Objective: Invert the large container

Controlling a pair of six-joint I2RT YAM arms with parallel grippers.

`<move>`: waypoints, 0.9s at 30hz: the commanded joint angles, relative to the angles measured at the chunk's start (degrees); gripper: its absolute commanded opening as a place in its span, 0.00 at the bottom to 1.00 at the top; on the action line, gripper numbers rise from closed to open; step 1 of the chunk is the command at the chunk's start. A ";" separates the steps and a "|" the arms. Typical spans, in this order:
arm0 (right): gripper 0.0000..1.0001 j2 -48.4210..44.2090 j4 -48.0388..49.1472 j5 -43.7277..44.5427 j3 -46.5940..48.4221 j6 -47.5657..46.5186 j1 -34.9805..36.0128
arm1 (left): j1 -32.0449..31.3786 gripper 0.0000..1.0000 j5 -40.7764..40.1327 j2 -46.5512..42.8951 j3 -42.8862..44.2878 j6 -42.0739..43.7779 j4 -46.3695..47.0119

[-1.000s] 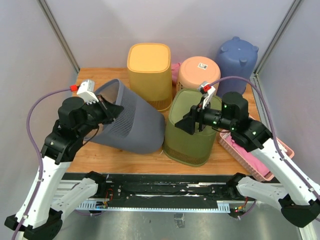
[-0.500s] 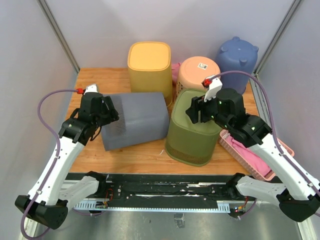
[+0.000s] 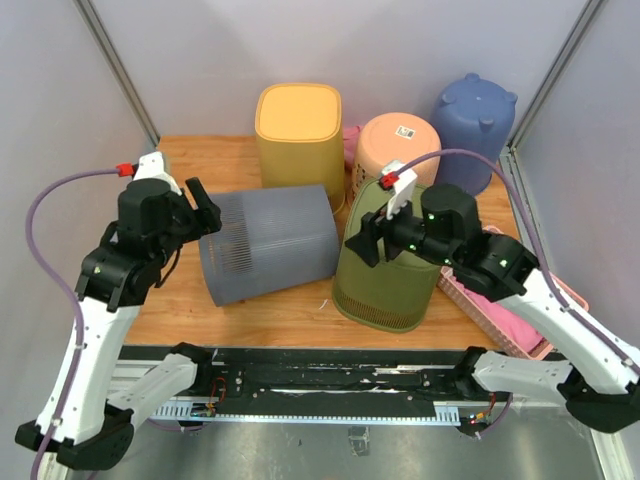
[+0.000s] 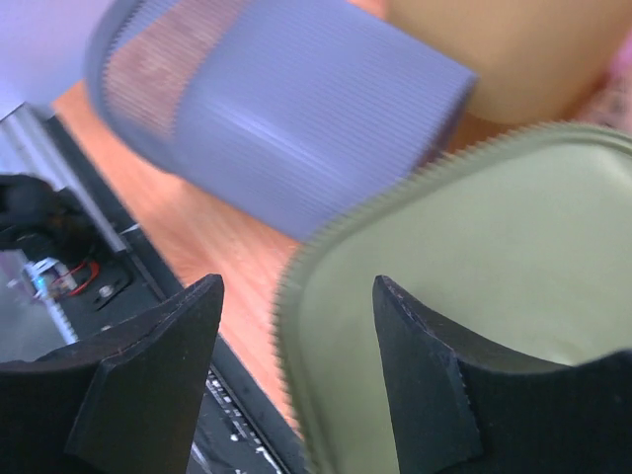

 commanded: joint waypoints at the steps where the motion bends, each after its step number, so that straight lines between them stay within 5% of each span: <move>1: 0.64 7.39 3.07 -1.82 5.04 -1.82 7.40 | 0.10 0.76 5.49 -1.09 2.97 -0.05 -0.45; 12: 0.66 30.93 -6.36 6.47 27.34 -3.51 8.24 | 0.24 0.71 0.36 0.81 -9.46 -1.36 4.40; 19: 0.67 32.43 -11.97 19.02 25.70 -4.02 7.86 | 1.64 0.70 -4.28 1.34 -13.85 -0.34 3.46; 27: 0.71 37.12 -17.47 19.92 30.74 -6.36 6.12 | 8.25 0.69 -6.36 -1.25 -13.85 2.46 0.97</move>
